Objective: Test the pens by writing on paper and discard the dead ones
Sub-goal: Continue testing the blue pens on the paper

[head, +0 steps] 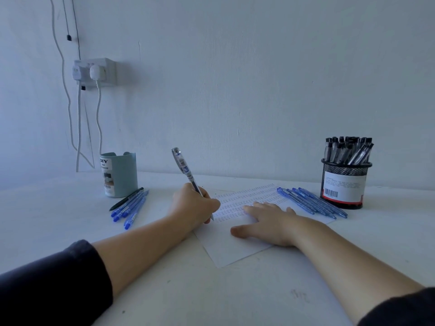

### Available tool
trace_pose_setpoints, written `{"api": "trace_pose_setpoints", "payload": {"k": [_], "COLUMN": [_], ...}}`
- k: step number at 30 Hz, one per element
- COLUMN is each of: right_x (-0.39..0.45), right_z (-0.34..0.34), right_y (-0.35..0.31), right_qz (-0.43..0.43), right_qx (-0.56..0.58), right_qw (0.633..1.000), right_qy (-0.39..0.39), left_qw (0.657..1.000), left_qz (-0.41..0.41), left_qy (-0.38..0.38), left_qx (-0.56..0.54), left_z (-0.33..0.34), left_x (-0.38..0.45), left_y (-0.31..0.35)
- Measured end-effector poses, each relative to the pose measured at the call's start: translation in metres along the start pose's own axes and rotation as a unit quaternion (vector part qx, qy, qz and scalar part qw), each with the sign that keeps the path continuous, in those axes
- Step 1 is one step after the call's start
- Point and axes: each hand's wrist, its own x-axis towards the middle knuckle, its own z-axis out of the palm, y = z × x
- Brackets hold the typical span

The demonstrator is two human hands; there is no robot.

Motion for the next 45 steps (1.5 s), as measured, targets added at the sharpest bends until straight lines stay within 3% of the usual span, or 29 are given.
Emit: {"api": "trace_pose_setpoints", "payload": {"k": [45], "right_x": [0.0003], "right_z": [0.0001], "right_y": [0.0012], "right_qz": [-0.002], "right_qx": [0.001], "right_qw": [1.0], "right_qy": [0.0], "left_qw": [1.0], "left_qz": [0.018], "left_qy": [0.003], "left_qx": [0.01], "left_z": [0.0009], "left_x": [-0.0054], "left_y": [0.0025]}}
